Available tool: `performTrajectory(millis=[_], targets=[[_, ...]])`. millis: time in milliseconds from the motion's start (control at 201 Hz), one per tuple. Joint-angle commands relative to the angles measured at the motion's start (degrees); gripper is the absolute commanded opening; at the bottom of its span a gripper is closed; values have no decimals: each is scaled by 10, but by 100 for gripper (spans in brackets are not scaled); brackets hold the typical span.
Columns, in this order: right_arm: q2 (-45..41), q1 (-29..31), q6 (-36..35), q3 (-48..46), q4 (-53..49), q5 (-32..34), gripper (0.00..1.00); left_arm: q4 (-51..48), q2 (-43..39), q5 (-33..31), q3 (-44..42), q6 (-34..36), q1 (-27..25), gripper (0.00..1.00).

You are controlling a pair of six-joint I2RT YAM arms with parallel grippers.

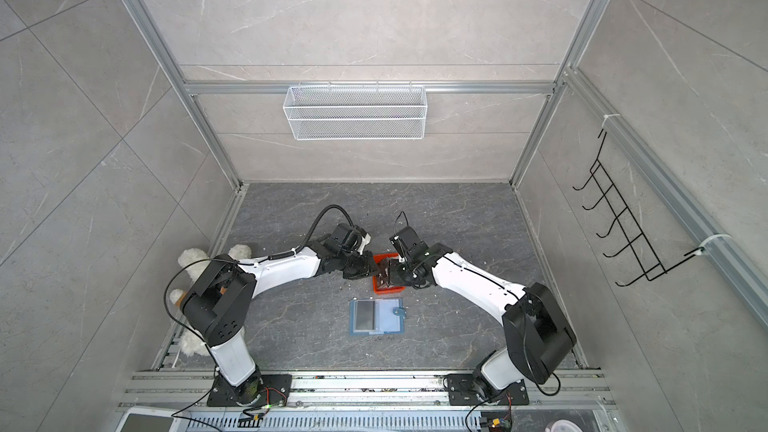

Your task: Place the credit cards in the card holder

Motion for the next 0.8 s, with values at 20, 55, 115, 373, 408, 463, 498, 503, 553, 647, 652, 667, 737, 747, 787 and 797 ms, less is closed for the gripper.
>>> performTrajectory(millis=[20,55,115,373,408,463,498,503,553,647,652,667,737,747,787,797], targets=[[20,-17,-30,29,-29,-43,0,6,-10,17,13,9,1,18],[24,-19,-33,32,-28,-43,0,6,-6,20,16,9,1,18],[35,-24,-37,42,-31,-49,0,6,3,22,23,9,1,18],[69,-38,-44,73,-33,-56,4,4,24,24,41,10,0,19],[72,-39,-45,75,-34,-55,4,4,27,25,42,11,0,19],[74,-41,-46,77,-33,-55,4,5,30,25,43,11,0,19],[75,-41,-46,77,-33,-54,4,5,31,27,43,11,0,19],[75,-41,-46,77,-33,-55,4,5,32,27,43,10,0,19],[76,-42,-47,78,-33,-54,4,5,33,26,43,10,0,19],[71,-44,-47,78,-30,-51,3,6,36,25,44,10,0,19],[71,-43,-47,78,-30,-51,3,7,36,26,44,10,0,19],[70,-43,-46,78,-30,-51,3,7,36,25,45,9,0,19],[63,-45,-45,76,-28,-51,3,7,35,25,45,8,0,19],[62,-44,-45,75,-27,-52,2,7,34,25,45,9,0,19],[56,-44,-43,72,-24,-55,2,8,32,25,44,7,0,19],[55,-44,-42,70,-23,-56,2,9,30,25,43,6,0,19]])
